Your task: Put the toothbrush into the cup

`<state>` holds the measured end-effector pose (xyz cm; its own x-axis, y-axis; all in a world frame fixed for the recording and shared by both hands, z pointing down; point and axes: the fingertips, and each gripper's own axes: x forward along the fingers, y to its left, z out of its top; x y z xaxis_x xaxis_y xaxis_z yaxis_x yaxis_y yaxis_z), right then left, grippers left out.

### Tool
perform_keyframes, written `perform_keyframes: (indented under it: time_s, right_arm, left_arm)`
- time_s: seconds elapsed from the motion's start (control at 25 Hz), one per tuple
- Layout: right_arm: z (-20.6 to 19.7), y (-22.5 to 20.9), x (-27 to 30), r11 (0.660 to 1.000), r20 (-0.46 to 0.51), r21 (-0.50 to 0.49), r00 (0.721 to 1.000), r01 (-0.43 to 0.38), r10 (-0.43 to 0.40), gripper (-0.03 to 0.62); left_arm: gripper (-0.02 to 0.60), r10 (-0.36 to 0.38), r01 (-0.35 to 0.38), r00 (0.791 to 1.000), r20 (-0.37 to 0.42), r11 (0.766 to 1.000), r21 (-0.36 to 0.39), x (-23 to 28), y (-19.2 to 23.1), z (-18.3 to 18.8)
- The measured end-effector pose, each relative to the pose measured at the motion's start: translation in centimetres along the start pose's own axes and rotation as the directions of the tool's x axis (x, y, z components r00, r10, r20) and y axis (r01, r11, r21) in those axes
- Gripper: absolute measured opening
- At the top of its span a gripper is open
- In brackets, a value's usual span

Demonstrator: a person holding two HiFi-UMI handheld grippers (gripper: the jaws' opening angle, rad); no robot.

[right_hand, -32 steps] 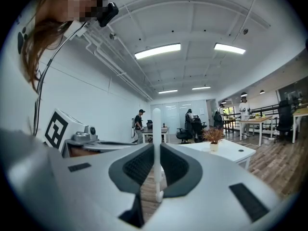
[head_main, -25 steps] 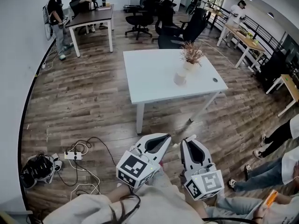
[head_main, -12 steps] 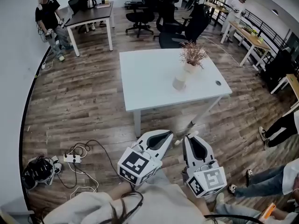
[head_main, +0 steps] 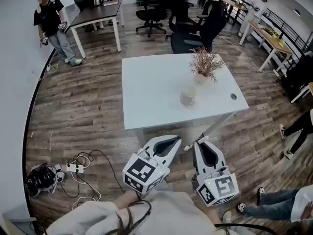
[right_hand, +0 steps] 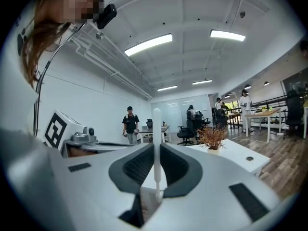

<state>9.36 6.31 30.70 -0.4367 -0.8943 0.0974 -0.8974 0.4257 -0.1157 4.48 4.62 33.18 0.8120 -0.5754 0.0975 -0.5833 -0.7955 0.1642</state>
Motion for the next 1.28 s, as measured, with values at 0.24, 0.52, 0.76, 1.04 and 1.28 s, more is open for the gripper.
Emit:
perform_keyframes:
  time_s: [0.24, 0.52, 0.76, 1.04, 1.28]
  right_arm:
    - [0.4, -3.8, 2.7, 1.0, 0.002, 0.001, 1.0, -0.024, 0.024, 0.051]
    - [0.1, -6.1, 4.7, 1.0, -0.004, 0.011, 1.0, -0.011, 0.011, 0.051]
    - [-0.2, -7.7, 6.6, 1.0, -0.011, 0.028, 1.0, 0.007, -0.007, 0.051]
    - [0.2, -10.0, 10.7, 0.999, -0.012, 0.034, 1.0, 0.026, -0.026, 0.051]
    - [0.6, -12.3, 14.8, 0.997, -0.019, 0.043, 0.998, 0.062, -0.062, 0.051]
  left_arm:
    - [0.003, 0.038, -0.038, 0.999, 0.011, 0.999, -0.008, 3.8, 2.3, 0.4]
    - [0.003, 0.051, -0.051, 0.999, -0.007, 0.998, -0.025, 5.9, 4.7, 0.4]
    - [0.003, 0.043, -0.044, 0.999, -0.015, 0.999, -0.023, 7.9, 6.6, 0.6]
    - [0.003, 0.017, -0.018, 0.999, -0.035, 0.999, -0.033, 11.3, 10.3, 1.0]
    - [0.003, -0.033, 0.03, 0.997, -0.066, 0.998, -0.049, 15.0, 14.0, 0.9]
